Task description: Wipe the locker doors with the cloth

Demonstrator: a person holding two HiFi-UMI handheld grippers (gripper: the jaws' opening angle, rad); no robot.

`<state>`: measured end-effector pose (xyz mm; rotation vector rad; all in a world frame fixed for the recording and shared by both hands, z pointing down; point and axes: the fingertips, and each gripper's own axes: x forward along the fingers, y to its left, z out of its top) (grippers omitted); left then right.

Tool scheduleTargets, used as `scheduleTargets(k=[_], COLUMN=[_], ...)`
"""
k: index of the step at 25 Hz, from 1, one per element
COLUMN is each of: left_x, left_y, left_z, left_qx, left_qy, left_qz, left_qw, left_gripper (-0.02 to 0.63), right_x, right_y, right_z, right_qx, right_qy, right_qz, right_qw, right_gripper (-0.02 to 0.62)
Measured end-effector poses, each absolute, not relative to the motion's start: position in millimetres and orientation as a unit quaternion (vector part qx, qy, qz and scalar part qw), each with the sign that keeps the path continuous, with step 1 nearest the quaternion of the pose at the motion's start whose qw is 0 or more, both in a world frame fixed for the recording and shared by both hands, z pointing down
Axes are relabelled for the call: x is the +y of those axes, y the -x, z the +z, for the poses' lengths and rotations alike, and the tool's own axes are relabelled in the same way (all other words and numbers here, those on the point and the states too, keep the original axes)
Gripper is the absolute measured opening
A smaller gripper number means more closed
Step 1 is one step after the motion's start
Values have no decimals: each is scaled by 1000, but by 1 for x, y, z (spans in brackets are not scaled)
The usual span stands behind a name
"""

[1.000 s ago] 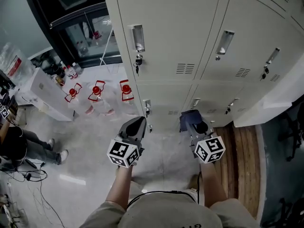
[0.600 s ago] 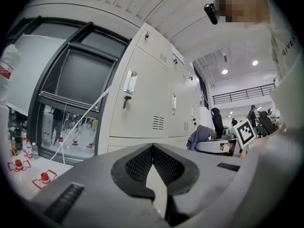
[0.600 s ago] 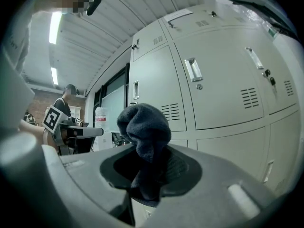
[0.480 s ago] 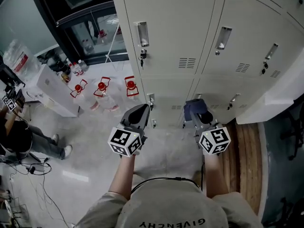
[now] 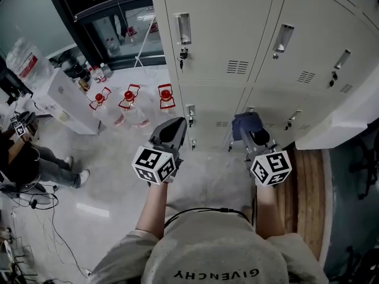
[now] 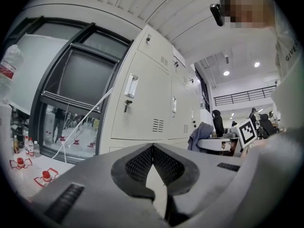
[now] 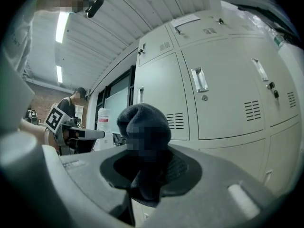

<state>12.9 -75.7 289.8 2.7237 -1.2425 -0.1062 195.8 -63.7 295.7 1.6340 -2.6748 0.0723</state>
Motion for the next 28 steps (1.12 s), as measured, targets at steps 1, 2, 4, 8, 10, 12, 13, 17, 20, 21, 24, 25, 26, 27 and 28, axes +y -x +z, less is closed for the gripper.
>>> scheduleTargets(k=[1, 2, 4, 8, 10, 12, 13, 17, 20, 21, 24, 25, 26, 27, 28], left_x=[-76, -76, -75, -72, -71, -70, -70, -69, -67, -66, -65, -65, -65, -64, -64], left_y=[-12, -12, -12, -15, -15, -14, -14, -12, -12, -12, -9, -8, -6, -5, -3], left_z=[291, 291, 292, 293, 294, 295, 295, 298, 300, 301, 303, 303, 303, 303, 303], left_qx=[-415, -415, -414, -408, -407, -408, -408, -410, -410, -409, -412, -413, -415, -417, -418], left_qy=[-906, -906, -906, -909, -909, -909, -909, -908, -908, -908, -907, -906, -905, -904, -903], left_qz=[-35, -35, -36, -31, -29, -28, -27, -28, -26, -25, -22, -22, -23, -23, -22], left_qw=[75, 76, 77, 78, 79, 80, 81, 85, 88, 88, 90, 90, 91, 91, 91], left_gripper=[-2, -2, -2, -2, -2, -2, -2, -2, -2, -2, -2, -2, -2, -2, -2], right_x=[-63, -62, -62, -60, -59, -58, -58, -57, -57, -56, -56, -57, -57, -57, -58], right_y=[-198, -199, -202, -202, -201, -200, -199, -199, -200, -200, -198, -196, -195, -193, -192], right_z=[296, 297, 299, 304, 307, 309, 310, 314, 318, 319, 323, 324, 324, 325, 325], right_qx=[-852, -851, -849, -847, -847, -848, -848, -849, -847, -847, -847, -848, -849, -850, -850], right_qy=[-523, -525, -528, -530, -529, -528, -528, -527, -529, -529, -528, -526, -524, -523, -522], right_qz=[24, 25, 29, 37, 42, 44, 45, 49, 55, 56, 60, 61, 62, 65, 69], right_qw=[3, 2, 1, 0, -2, -4, -4, -1, 0, 1, 2, 2, 1, -2, -5], right_gripper=[107, 107, 107, 107, 107, 107, 107, 107, 107, 107, 107, 107, 107, 107, 107])
